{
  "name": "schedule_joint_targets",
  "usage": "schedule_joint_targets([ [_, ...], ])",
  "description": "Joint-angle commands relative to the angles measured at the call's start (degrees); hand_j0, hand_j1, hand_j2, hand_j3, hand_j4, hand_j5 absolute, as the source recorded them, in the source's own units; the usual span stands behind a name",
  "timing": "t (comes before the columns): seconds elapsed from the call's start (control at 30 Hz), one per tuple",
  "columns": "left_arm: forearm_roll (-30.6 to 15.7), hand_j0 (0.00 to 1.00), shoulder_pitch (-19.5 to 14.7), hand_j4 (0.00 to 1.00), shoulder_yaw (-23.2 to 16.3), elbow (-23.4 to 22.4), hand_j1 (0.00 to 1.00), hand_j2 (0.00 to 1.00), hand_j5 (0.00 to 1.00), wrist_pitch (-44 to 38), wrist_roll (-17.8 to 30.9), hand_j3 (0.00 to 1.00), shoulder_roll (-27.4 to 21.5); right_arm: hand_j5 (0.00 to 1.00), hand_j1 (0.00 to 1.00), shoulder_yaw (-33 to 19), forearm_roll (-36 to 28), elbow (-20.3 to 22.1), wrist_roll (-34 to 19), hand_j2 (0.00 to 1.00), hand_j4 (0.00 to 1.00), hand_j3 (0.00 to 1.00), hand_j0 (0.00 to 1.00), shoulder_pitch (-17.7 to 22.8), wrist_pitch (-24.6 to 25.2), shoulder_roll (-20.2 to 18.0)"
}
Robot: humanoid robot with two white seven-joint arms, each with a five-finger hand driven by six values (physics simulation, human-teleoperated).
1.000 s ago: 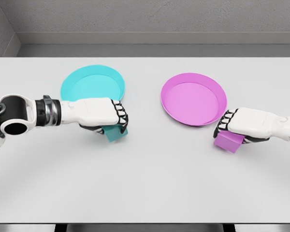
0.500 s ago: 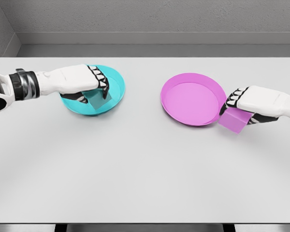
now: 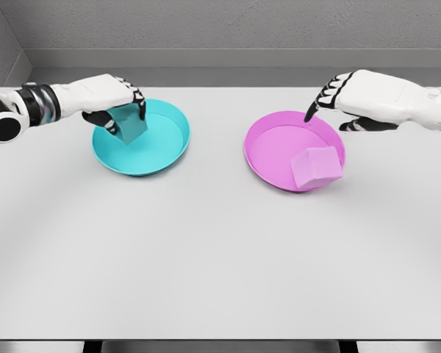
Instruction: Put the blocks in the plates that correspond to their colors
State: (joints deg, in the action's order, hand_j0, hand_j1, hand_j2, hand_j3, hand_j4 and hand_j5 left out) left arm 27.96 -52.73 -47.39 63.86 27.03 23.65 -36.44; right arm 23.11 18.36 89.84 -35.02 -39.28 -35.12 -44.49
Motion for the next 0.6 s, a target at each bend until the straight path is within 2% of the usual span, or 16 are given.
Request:
schedule_joint_targets([
  [0.0, -0.1, 0.62, 0.0, 0.62, 0.1, -2.1, 0.62, 0.62, 0.62, -1.4, -0.1, 0.62, 0.7, 0.62, 0.62, 1.6, -0.3, -2.9, 0.0, 0.62, 0.62, 0.62, 0.62, -0.7, 0.1, 4.1],
  [0.03, -0.3, 0.78, 0.0, 0.78, 0.2, -2.1, 0.78, 0.78, 0.78, -3.3, -0.1, 0.78, 0.7, 0.65, 0.65, 2.6, -0.3, -3.3, 0.0, 0.65, 0.65, 0.65, 0.65, -2.8, 0.1, 5.2],
  [0.07, -0.4, 0.94, 0.0, 0.94, 0.2, -2.1, 0.94, 0.94, 0.94, -4.2, -0.2, 0.94, 0.8, 0.70, 0.70, 2.6, -0.2, -3.7, 0.0, 0.70, 0.70, 0.70, 0.70, -3.2, 0.1, 5.4],
  [0.1, -0.6, 0.99, 0.0, 0.99, 0.2, -1.8, 0.99, 0.99, 0.99, -4.2, -0.2, 0.99, 0.8, 0.75, 0.75, 2.6, -0.2, -5.0, 0.0, 0.75, 0.75, 0.75, 0.75, -3.2, 0.1, 5.3],
  [0.17, -0.8, 1.00, 0.1, 1.00, 0.2, -1.4, 1.00, 1.00, 1.00, -3.7, -0.2, 1.00, 1.1, 0.82, 0.82, 2.6, 0.0, -6.9, 0.0, 0.82, 0.82, 0.82, 0.82, -3.1, 0.1, 5.0],
  [0.3, -0.9, 1.00, 0.0, 1.00, 0.2, -1.2, 1.00, 1.00, 1.00, -3.5, -0.2, 1.00, 1.1, 0.83, 0.83, 2.1, 0.4, -8.6, 0.0, 0.83, 0.83, 0.83, 0.83, -2.8, 0.1, 4.9],
  [0.4, -1.9, 1.00, -0.3, 1.00, 0.6, 1.4, 1.00, 1.00, 1.00, -2.4, -0.3, 1.00, -0.4, 0.83, 0.83, 1.9, 0.5, -9.4, 0.0, 0.83, 0.83, 0.83, 0.83, -2.8, 0.1, 4.8],
  [0.43, -5.4, 1.00, -0.4, 1.00, 0.6, 1.7, 1.00, 1.00, 1.00, 0.3, -0.5, 1.00, -2.2, 0.83, 0.83, 1.4, 0.5, -10.8, 0.0, 0.83, 0.83, 0.83, 0.83, -2.8, 0.1, 4.8],
  [0.5, -15.5, 1.00, 0.0, 1.00, 0.7, 1.5, 1.00, 1.00, 1.00, 8.0, -0.6, 1.00, -6.6, 0.83, 0.83, -0.1, 0.6, -13.2, 0.0, 0.83, 0.83, 0.83, 0.83, -2.8, 0.1, 4.8],
  [0.53, -16.1, 1.00, 0.1, 1.00, 0.6, 1.7, 1.00, 1.00, 1.00, 8.0, -0.5, 1.00, -9.3, 0.86, 0.86, -0.2, 0.9, -13.8, 0.0, 0.86, 0.86, 0.86, 0.86, -2.7, 0.1, 4.8],
  [0.57, -16.3, 1.00, 0.1, 1.00, 0.7, 1.7, 1.00, 1.00, 1.00, 8.0, -0.5, 1.00, -12.2, 0.95, 0.95, -0.3, 1.9, -15.4, 0.0, 0.95, 0.95, 0.95, 0.95, -2.7, 0.1, 4.8],
])
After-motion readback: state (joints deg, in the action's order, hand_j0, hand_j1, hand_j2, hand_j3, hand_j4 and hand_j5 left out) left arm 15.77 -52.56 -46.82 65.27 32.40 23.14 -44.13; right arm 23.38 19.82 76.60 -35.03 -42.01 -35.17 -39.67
